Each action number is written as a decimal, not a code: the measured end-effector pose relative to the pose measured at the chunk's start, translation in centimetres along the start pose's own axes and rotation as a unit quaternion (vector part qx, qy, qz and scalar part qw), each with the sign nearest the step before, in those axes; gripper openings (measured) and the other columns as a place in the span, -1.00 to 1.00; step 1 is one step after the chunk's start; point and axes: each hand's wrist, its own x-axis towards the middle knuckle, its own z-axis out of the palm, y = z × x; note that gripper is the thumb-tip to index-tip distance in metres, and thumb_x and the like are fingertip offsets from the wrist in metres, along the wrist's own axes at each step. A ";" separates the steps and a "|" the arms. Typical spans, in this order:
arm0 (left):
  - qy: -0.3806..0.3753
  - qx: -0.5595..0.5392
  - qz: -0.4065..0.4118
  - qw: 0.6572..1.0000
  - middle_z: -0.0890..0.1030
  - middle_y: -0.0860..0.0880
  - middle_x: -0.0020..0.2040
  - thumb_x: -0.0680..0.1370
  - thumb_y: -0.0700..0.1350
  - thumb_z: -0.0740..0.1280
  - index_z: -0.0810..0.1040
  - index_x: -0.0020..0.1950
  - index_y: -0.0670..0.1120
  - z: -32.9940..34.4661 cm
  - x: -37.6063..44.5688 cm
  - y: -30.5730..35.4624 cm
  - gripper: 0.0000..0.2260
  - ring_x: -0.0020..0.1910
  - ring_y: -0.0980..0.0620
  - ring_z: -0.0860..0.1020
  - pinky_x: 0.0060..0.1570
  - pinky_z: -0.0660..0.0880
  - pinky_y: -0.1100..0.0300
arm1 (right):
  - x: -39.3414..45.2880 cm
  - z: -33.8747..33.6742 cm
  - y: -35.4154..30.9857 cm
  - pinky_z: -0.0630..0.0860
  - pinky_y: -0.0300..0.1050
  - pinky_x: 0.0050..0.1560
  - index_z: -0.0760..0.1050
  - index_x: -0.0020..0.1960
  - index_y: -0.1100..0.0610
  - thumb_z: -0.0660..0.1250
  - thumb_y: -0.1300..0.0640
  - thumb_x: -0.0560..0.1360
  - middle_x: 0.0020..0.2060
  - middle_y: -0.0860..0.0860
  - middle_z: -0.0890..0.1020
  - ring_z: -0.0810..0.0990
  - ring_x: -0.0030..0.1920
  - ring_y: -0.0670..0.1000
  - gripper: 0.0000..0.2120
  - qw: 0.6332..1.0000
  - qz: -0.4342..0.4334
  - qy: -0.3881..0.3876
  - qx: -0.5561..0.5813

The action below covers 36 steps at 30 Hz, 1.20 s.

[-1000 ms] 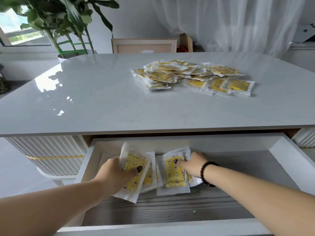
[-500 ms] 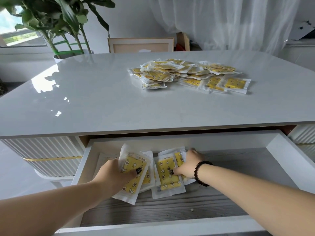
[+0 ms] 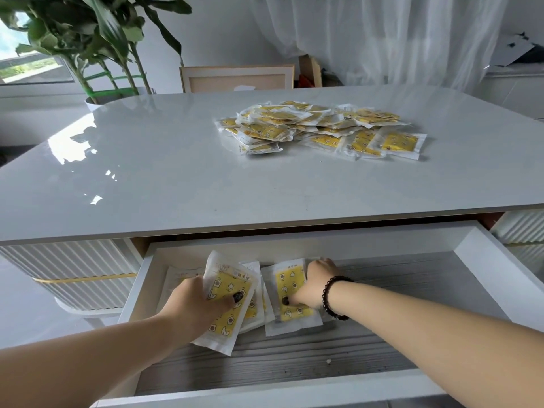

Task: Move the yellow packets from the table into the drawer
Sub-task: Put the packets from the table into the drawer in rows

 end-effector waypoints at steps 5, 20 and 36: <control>-0.003 -0.003 0.009 1.000 0.67 0.05 -0.24 0.46 -0.04 0.45 0.57 -0.11 0.00 -0.1 -0.1 -0.1 -0.90 -0.28 0.09 0.65 -0.36 0.53 0.28 | 0.3 -1.4 1.9 0.35 -0.25 -0.43 0.34 -0.23 0.10 0.49 -0.20 0.30 -0.23 0.00 0.47 0.47 -0.26 -0.04 -0.55 0.999 0.036 0.024 0.027; -0.003 0.004 0.007 1.000 0.67 0.06 -0.24 0.46 -0.02 0.45 0.56 -0.15 0.03 -0.1 -0.4 0.2 -0.90 -0.28 0.10 0.65 -0.31 0.57 0.25 | 1.2 0.8 1.2 0.66 0.00 -0.13 0.54 -0.02 0.16 0.58 -0.13 0.16 -0.10 0.06 0.66 0.68 -0.14 0.02 -0.46 0.986 0.014 0.008 0.168; -0.065 -0.174 -0.038 0.982 0.68 -0.07 -0.10 0.60 -0.13 0.28 0.52 -0.02 -0.07 0.0 -1.9 3.3 -0.95 -0.10 -0.02 0.64 -0.14 0.52 0.15 | -1.1 -2.6 0.7 0.59 -0.08 -0.15 0.55 0.02 0.18 0.28 -0.03 0.53 -0.13 0.05 0.63 0.61 -0.18 0.00 -0.72 0.959 -0.120 0.077 0.246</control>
